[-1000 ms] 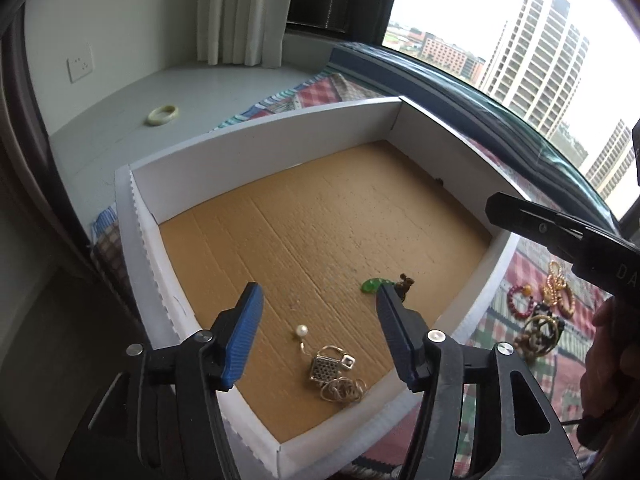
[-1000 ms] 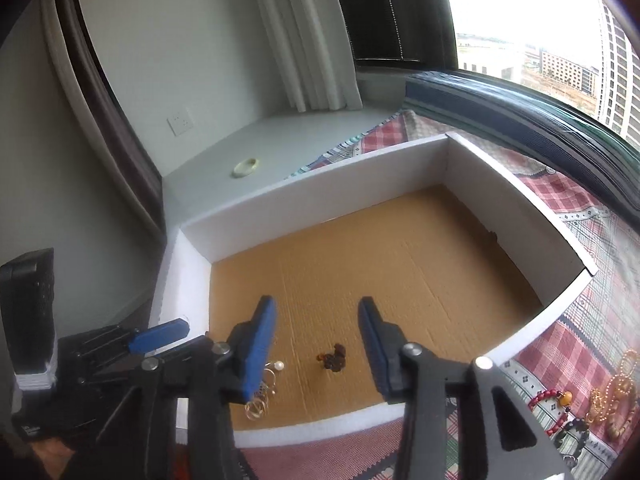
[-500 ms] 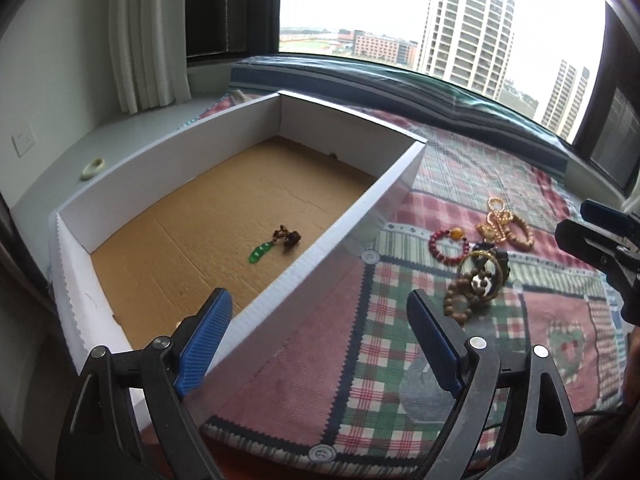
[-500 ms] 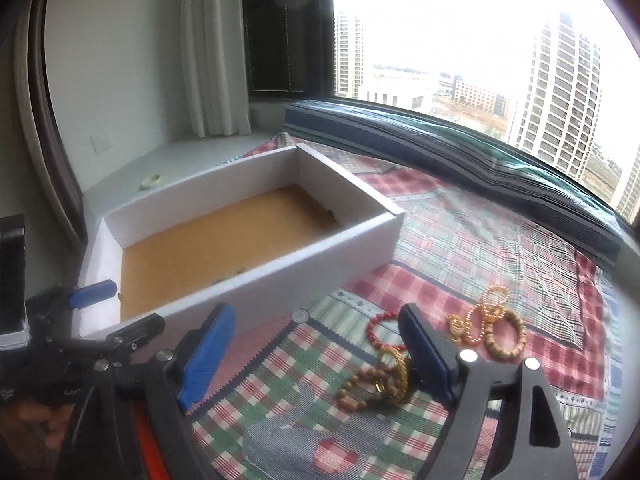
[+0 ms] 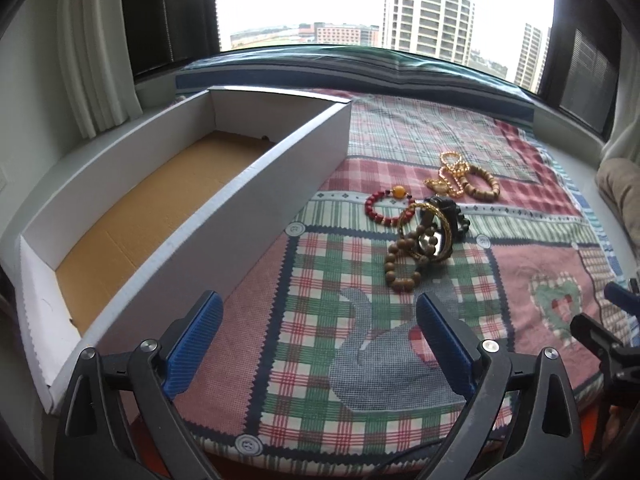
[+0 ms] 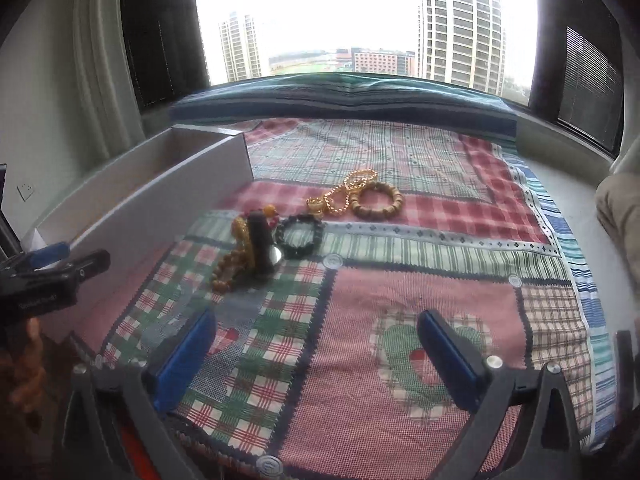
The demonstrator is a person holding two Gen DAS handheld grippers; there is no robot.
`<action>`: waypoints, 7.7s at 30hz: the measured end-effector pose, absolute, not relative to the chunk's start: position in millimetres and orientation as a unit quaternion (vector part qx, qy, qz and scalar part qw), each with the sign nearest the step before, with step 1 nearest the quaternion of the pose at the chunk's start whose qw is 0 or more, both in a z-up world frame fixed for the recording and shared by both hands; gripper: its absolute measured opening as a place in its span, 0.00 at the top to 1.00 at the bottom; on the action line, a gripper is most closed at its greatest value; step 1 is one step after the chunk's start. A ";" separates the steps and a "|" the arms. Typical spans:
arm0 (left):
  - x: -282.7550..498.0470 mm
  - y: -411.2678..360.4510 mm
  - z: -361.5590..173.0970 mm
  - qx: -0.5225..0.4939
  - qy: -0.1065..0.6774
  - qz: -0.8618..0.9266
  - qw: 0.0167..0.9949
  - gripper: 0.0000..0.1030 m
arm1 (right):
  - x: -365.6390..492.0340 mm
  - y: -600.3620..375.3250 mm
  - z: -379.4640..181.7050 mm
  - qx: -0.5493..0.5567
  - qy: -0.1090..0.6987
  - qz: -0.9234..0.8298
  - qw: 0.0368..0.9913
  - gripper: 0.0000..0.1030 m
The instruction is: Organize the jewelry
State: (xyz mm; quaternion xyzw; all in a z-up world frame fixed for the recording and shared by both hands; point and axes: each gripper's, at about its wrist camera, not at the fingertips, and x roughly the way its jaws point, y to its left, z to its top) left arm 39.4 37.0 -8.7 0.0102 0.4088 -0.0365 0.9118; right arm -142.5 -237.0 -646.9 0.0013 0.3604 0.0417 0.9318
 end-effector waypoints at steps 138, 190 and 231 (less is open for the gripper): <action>30.3 43.0 -51.7 0.030 0.458 -0.123 0.880 0.20 | -164.9 -250.5 -705.2 0.014 0.426 0.099 0.899 0.46; 41.8 -3.2 -81.9 0.106 0.475 -0.208 0.848 0.55 | -172.4 -245.0 -708.0 0.057 0.428 0.115 0.895 0.46; 40.2 176.1 84.3 -0.126 0.343 -0.073 0.928 0.89 | -76.6 -134.3 -580.7 -0.012 0.310 0.281 0.908 0.94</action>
